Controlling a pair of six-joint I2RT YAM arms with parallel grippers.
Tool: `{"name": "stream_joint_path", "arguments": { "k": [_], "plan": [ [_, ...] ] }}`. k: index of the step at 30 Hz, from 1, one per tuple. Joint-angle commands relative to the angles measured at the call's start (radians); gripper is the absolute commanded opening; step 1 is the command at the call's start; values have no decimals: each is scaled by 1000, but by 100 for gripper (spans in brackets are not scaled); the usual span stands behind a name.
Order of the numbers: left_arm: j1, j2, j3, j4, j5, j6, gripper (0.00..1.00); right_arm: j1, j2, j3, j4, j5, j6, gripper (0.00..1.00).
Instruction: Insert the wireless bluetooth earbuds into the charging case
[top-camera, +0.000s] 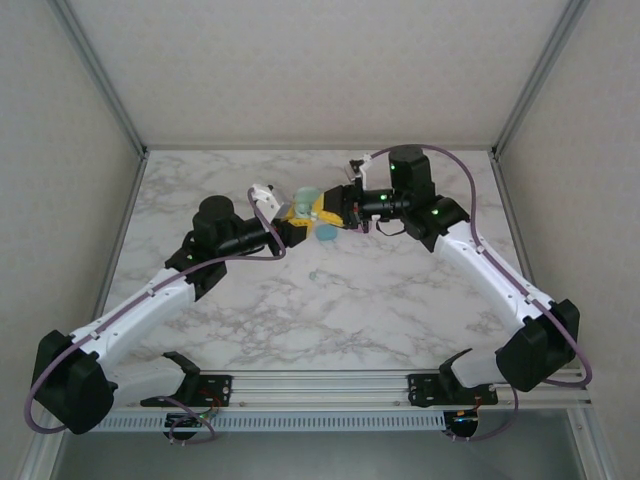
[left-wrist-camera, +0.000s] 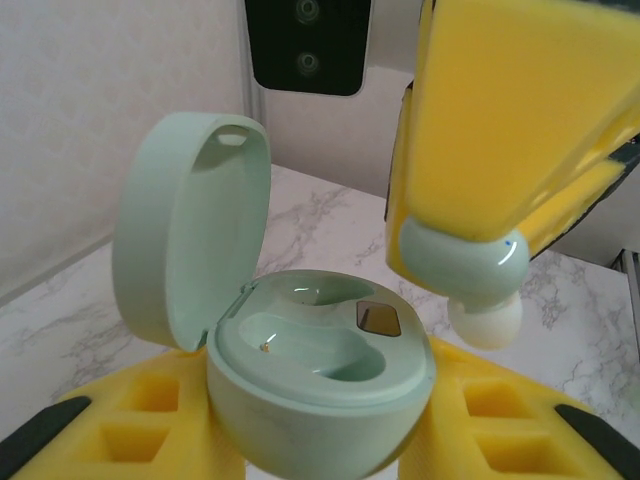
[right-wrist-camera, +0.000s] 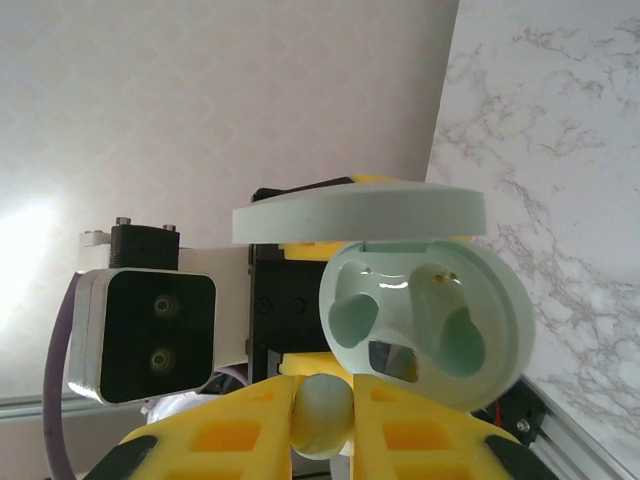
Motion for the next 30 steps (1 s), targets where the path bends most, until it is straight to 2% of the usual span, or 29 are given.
{"name": "stream_joint_path", "arguments": {
  "k": [1,18,30],
  "plan": [
    [-12,3,31,42,3,21,26,15,8,43,5,30,-44,19],
    [-14,-2,32,40,21,31,26,31,21,40,75,80,-26,19],
    [-15,8,41,43,22,22,26,58,48,68,41,110,-54,19]
  ]
}}
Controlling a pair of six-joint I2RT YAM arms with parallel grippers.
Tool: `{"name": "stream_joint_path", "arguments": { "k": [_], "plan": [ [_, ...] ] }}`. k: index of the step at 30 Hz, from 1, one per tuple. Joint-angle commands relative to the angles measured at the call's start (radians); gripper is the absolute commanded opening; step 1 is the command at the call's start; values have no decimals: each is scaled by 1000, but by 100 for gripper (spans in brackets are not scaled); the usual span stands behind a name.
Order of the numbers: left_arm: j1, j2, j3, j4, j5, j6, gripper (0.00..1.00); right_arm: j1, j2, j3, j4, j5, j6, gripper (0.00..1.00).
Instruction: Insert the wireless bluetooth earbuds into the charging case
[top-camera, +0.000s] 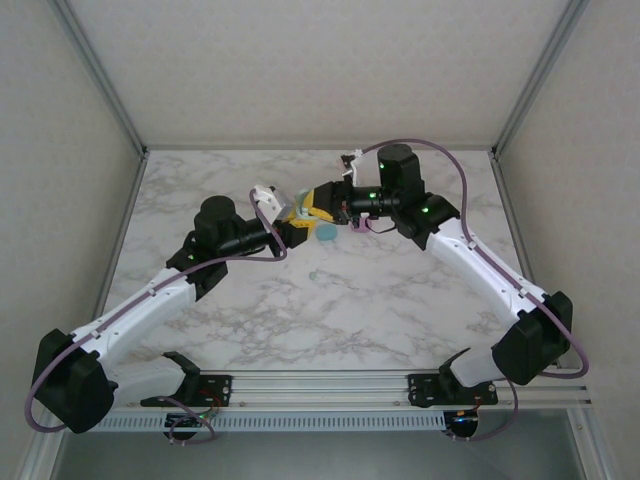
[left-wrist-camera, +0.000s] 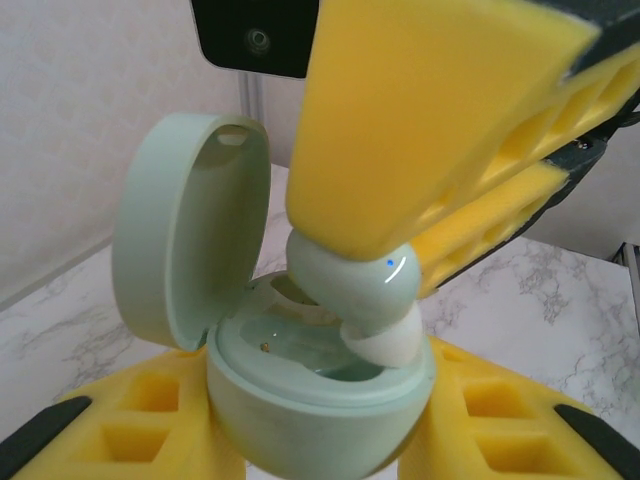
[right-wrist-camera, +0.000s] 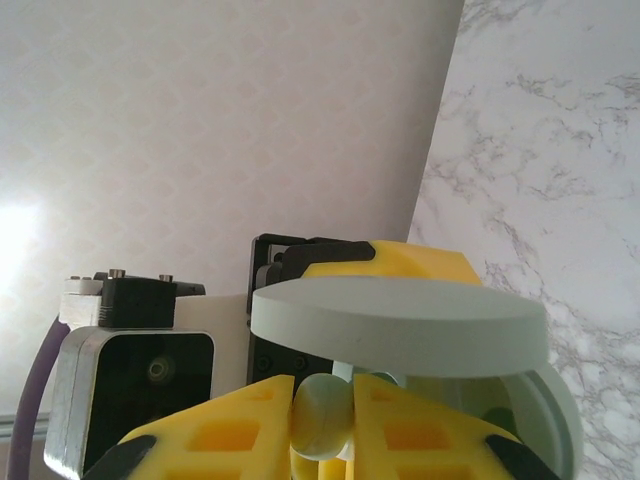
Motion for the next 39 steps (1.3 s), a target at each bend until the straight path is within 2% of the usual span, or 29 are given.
{"name": "stream_joint_path", "arguments": {
  "k": [1,13,21,27,34,39],
  "plan": [
    [-12,7,41,45,20,3,26,19,12,36,0,27,-32,19],
    [-12,-2,35,80,11,-26,26,26,4,66,-146,124,-131,20],
    [-12,-4,37,81,13,-29,26,46,24,93,-167,107,-149,25],
    [-12,-3,38,90,7,-35,26,53,36,111,-200,95,-160,24],
    [-12,-6,39,93,8,-38,26,53,41,138,-266,138,-186,31],
    [-12,-7,38,90,8,-37,26,53,47,156,-287,147,-190,32]
  ]
}}
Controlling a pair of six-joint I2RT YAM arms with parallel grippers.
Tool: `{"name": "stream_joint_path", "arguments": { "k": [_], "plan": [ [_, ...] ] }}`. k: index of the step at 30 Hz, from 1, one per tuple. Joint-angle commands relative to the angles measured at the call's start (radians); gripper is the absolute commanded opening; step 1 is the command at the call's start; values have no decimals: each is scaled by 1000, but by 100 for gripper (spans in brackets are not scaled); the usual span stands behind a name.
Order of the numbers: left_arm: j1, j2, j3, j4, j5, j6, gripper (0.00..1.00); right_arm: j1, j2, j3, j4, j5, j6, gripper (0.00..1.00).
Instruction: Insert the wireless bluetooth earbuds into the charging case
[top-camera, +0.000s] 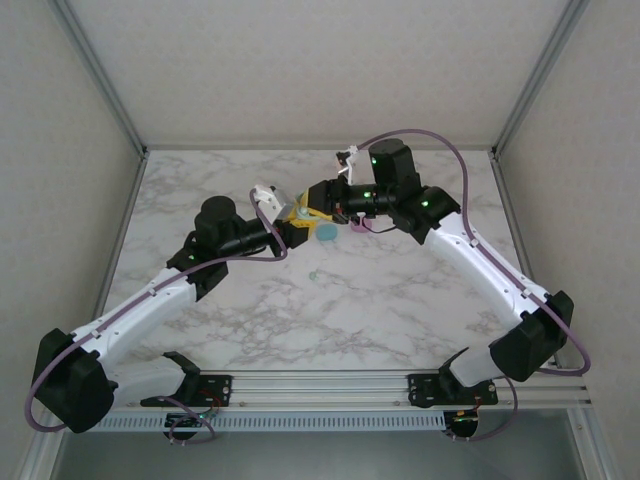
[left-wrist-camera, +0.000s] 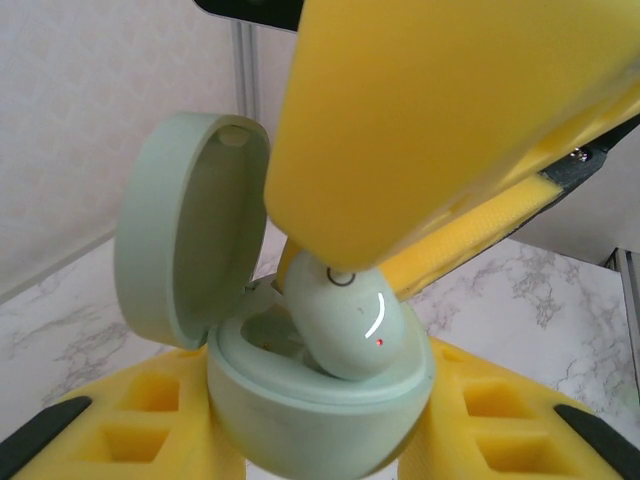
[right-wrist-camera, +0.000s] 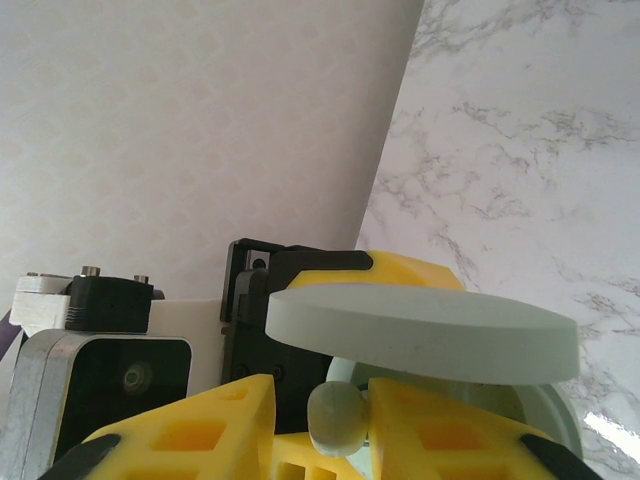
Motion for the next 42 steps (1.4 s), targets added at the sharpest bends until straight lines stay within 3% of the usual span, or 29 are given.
{"name": "stream_joint_path", "arguments": {
  "k": [1,25,36,38,42],
  "plan": [
    [-7,-8,38,83,8,-14,26,12,23,33,-74,21,-27,32],
    [-8,-27,16,82,-24,-6,26,13,-16,82,-106,58,-38,46],
    [-5,-41,6,79,-64,-3,26,11,-95,68,-104,67,-90,48],
    [-3,-53,2,78,-89,-3,25,5,-138,48,-107,119,-117,48],
    [-1,-102,-7,45,-172,3,25,-51,-250,-65,-178,384,-137,41]
  ]
}}
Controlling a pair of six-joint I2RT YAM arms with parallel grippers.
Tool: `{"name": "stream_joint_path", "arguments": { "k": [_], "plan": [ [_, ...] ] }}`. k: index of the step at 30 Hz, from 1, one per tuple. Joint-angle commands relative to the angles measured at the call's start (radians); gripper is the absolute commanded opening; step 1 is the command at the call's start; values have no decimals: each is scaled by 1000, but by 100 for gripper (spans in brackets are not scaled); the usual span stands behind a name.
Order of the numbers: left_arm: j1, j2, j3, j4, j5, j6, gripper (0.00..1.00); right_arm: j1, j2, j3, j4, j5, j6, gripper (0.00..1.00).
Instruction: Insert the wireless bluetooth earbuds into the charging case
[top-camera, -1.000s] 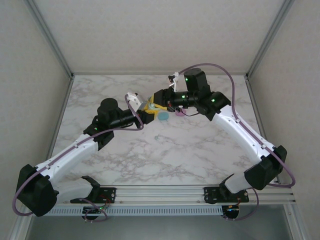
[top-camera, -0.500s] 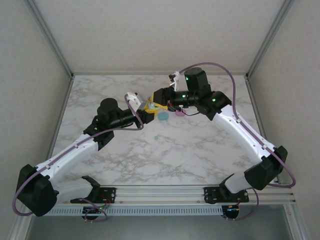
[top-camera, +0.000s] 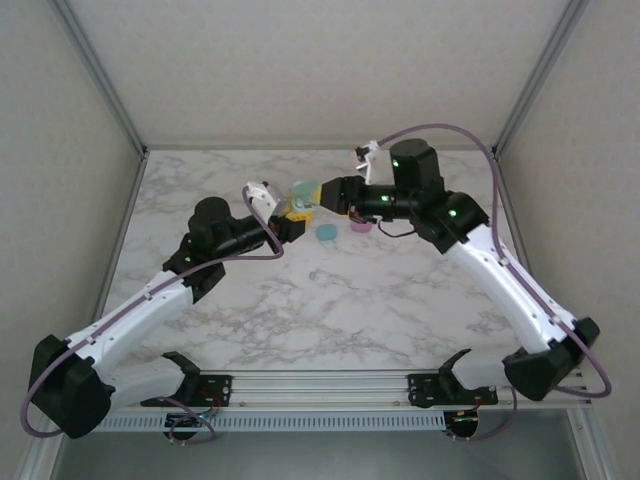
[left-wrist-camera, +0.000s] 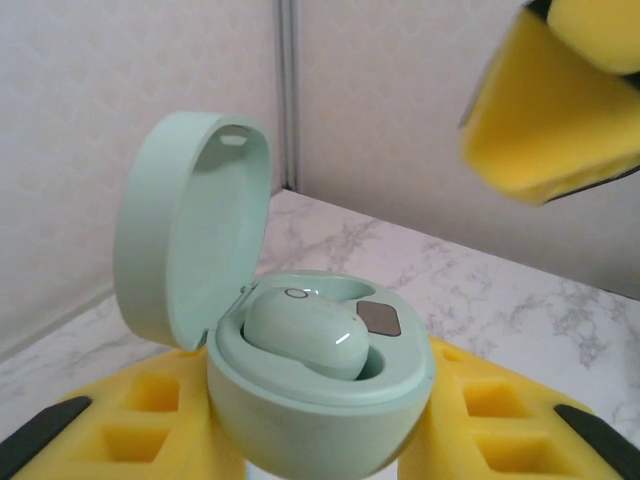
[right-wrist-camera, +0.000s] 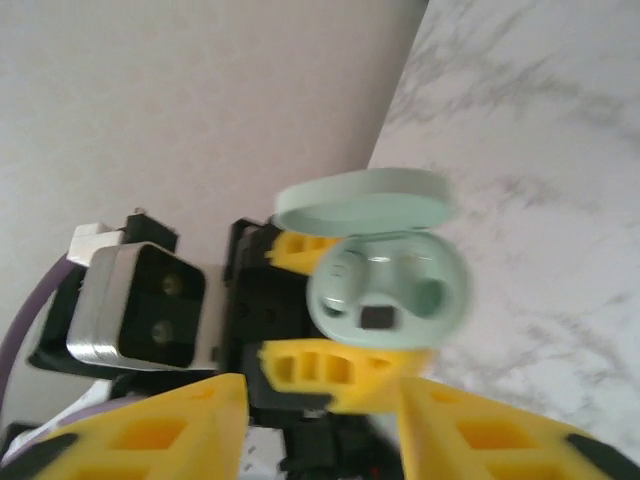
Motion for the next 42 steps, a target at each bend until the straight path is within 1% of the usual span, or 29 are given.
{"name": "stream_joint_path", "arguments": {
  "k": [1,3,6,7,10,13,16,18,21,25,29,30,40,42],
  "plan": [
    [-1,-72,-1,-13,-81,11,25,-60,-86,-93,-90,259,-27,39],
    [0,-109,-3,-36,-108,21,26,-111,-84,-143,-157,333,-9,39],
    [0,-163,-18,-47,-152,27,26,-154,-17,-214,-186,343,-12,39],
    [1,-181,-19,-55,-159,30,26,-156,23,-227,-181,324,-21,39],
    [0,-211,-13,-86,-163,37,26,-150,180,-228,-155,207,-59,40],
    [-1,-234,-11,-93,-164,37,26,-98,360,-145,-208,201,-114,39],
    [0,-253,-11,-99,-170,37,26,-17,549,6,-339,280,-168,39],
    [0,-266,-13,-103,-174,37,26,27,640,85,-396,338,-184,38],
    [0,-289,-16,-116,-181,40,26,70,739,156,-421,345,-197,37],
    [0,-307,-11,-144,-188,54,26,100,819,220,-453,354,-214,38],
    [0,-307,-12,-139,-187,56,26,105,870,277,-484,361,-227,37],
    [0,-303,-10,-137,-185,54,26,132,884,291,-489,353,-228,37],
    [0,-292,-7,-136,-180,54,26,165,979,388,-531,354,-238,38],
    [0,-290,-7,-136,-179,53,26,169,998,410,-557,373,-237,37]
  ]
}}
